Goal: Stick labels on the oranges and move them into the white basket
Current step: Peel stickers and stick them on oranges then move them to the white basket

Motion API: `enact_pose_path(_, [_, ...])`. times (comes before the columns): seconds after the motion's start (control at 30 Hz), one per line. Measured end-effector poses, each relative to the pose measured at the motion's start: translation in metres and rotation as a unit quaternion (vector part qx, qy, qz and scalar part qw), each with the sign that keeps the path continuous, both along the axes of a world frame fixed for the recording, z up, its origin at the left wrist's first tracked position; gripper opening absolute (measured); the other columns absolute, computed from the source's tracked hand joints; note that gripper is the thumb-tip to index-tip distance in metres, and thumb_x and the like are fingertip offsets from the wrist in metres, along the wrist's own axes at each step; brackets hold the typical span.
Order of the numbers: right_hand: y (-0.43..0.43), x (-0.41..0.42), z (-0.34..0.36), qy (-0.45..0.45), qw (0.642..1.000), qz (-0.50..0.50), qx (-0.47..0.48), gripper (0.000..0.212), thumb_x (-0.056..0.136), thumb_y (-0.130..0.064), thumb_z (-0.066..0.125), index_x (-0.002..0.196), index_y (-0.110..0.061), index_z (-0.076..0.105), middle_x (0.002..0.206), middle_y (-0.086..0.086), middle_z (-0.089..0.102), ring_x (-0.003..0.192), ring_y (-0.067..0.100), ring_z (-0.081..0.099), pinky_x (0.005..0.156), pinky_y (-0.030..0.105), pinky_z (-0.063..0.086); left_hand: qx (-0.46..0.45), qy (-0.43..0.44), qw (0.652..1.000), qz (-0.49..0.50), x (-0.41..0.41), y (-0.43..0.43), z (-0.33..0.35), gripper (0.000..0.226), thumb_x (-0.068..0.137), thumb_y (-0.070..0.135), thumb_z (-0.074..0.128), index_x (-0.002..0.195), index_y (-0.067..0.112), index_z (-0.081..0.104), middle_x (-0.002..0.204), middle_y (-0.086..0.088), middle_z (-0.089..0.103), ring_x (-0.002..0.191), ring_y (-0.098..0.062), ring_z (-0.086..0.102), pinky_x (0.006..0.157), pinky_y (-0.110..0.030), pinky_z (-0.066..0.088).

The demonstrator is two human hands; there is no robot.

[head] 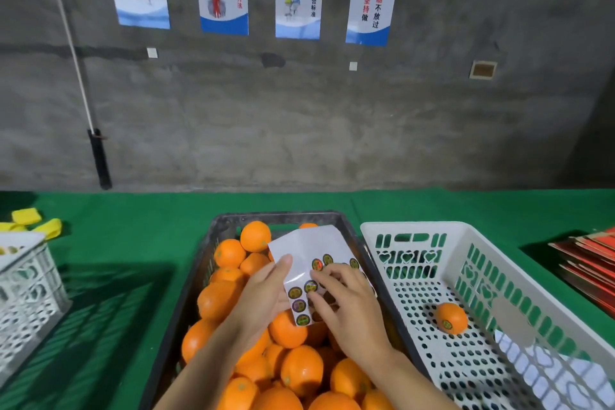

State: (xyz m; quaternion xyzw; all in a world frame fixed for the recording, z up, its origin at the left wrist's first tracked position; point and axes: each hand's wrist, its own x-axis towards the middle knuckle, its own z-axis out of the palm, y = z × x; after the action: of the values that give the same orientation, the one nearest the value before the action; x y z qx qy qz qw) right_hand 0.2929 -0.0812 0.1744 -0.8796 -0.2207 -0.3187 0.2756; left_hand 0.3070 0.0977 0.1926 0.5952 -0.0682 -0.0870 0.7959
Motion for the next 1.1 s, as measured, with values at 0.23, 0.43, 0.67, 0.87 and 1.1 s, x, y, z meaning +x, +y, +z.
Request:
enact_pose_path(0.23, [0.0, 0.0, 0.003, 0.017, 0.998, 0.003, 0.054, 0.039, 0.093, -0.03, 0.07, 0.129, -0.015, 0.067, 0.118, -0.004, 0.064, 0.11, 0.014, 0.058, 0.091, 0.031, 0.052, -0.022, -0.023, 0.996, -0.081, 0.0, 0.001, -0.003, 0.037, 0.099, 0.021, 0.059, 0.133, 0.008, 0.061, 0.132, -0.018, 0.063, 0.124, -0.035, 0.06, 0.098, -0.045, 0.053])
enact_pose_path(0.43, [-0.001, 0.002, -0.001, -0.062, 0.997, -0.027, 0.037, 0.028, 0.087, -0.027, 0.074, 0.112, -0.014, 0.076, 0.109, -0.002, 0.074, 0.099, 0.018, 0.07, 0.08, 0.034, 0.057, 0.031, -0.025, 0.998, -0.038, 0.0, 0.0, -0.003, 0.033, 0.1, 0.028, 0.057, 0.127, 0.011, 0.066, 0.123, -0.017, 0.069, 0.116, -0.034, 0.065, 0.098, -0.047, 0.053])
enact_pose_path(0.67, [0.0, 0.004, -0.004, -0.157, 0.987, -0.022, 0.0, 0.023, 0.087, -0.023, 0.073, 0.108, -0.013, 0.075, 0.105, -0.004, 0.076, 0.088, 0.012, 0.072, 0.067, 0.03, 0.057, 0.049, -0.03, 0.998, -0.024, 0.002, 0.0, -0.007, 0.037, 0.093, 0.038, 0.066, 0.124, 0.017, 0.069, 0.12, -0.014, 0.071, 0.111, -0.033, 0.068, 0.095, -0.049, 0.054])
enact_pose_path(0.87, [0.001, 0.002, -0.005, -0.158, 0.987, -0.02, -0.003, 0.023, 0.081, -0.017, 0.083, 0.102, -0.012, 0.079, 0.107, 0.001, 0.076, 0.09, 0.011, 0.074, 0.072, 0.027, 0.058, 0.047, -0.009, 0.999, 0.017, 0.005, -0.002, -0.01, 0.038, 0.091, 0.035, 0.067, 0.124, 0.016, 0.064, 0.114, -0.01, 0.074, 0.106, -0.029, 0.071, 0.096, -0.051, 0.053])
enact_pose_path(1.1, [-0.001, 0.0, -0.001, -0.138, 0.99, -0.006, 0.0, 0.021, 0.08, -0.012, 0.083, 0.1, -0.012, 0.078, 0.105, -0.002, 0.075, 0.092, 0.011, 0.07, 0.079, 0.027, 0.052, 0.112, -0.038, 0.992, 0.036, 0.003, -0.001, -0.01, 0.037, 0.093, 0.033, 0.065, 0.128, 0.021, 0.062, 0.112, 0.001, 0.075, 0.104, -0.019, 0.071, 0.092, -0.04, 0.056])
